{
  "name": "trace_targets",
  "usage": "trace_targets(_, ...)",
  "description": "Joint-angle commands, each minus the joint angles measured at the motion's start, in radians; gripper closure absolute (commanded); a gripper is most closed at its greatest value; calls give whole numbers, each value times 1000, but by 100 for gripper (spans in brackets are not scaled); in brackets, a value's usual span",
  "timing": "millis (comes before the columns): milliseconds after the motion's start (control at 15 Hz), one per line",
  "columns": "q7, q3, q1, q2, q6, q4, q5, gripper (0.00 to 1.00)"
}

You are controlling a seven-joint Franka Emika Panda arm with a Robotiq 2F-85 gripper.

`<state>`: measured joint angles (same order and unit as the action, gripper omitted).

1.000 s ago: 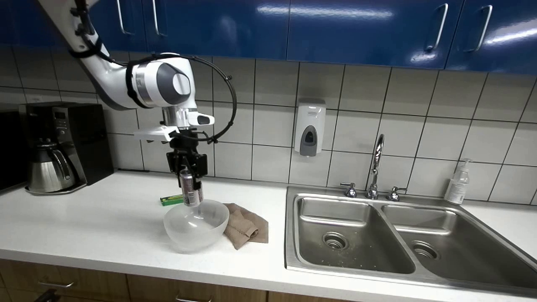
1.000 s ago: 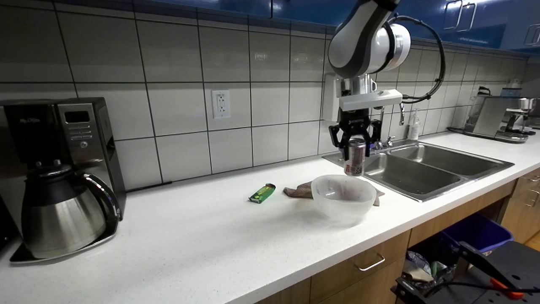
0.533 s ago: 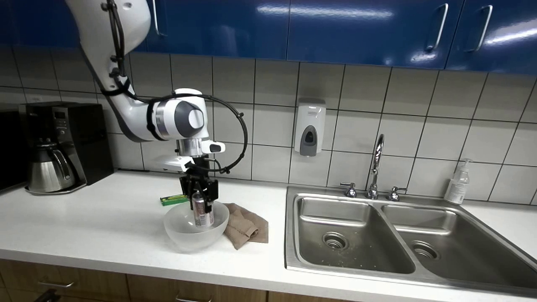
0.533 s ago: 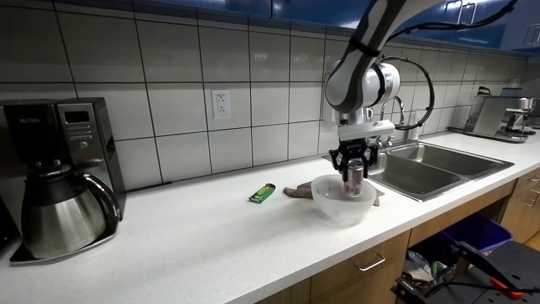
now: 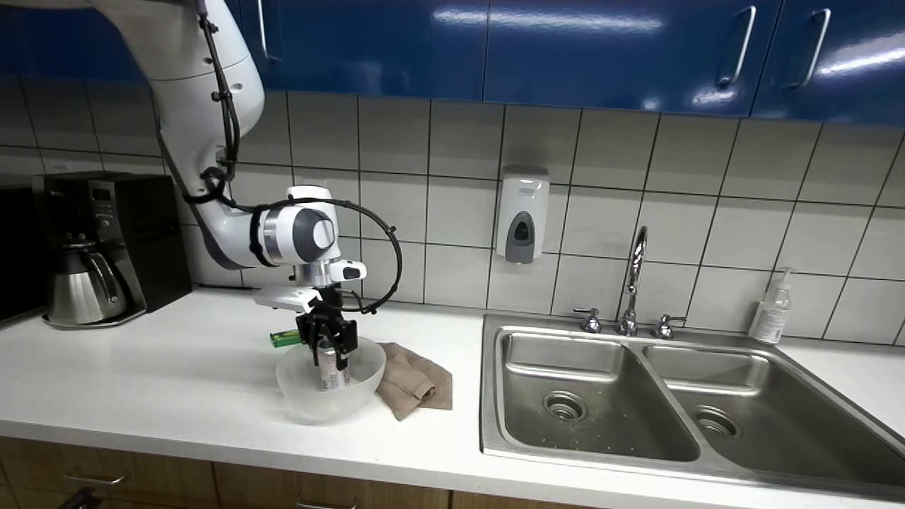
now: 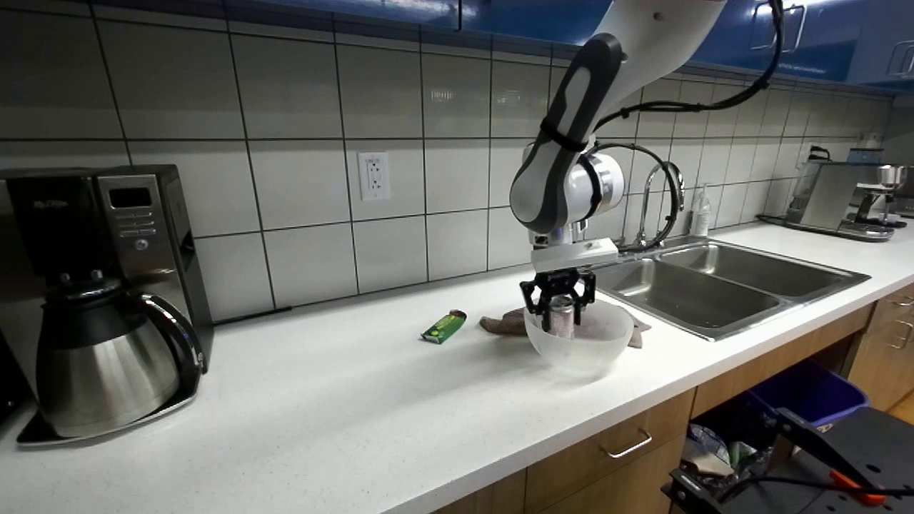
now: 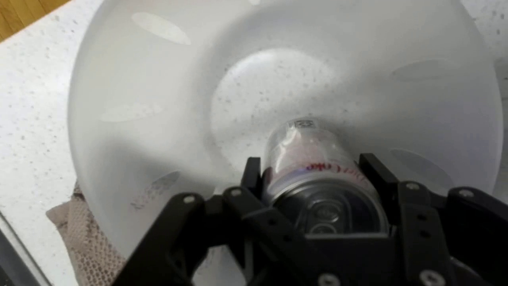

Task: Put the can in the bowl

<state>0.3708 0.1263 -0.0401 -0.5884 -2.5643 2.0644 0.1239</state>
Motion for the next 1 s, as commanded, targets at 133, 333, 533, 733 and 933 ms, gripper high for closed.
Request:
trace_targets(133,-21,-6,-18,3,26,-11,-53,61)
trace_targets(333,-17,1,-22,12,30,7,-53,61)
trace_targets(533,-11,8,-32,26,50,12,-45,10)
trace_targets(733,-15,7,-38,67,93,34,-39,0)
trace_targets(933,-13,9,-49,151,150,75,-24,0)
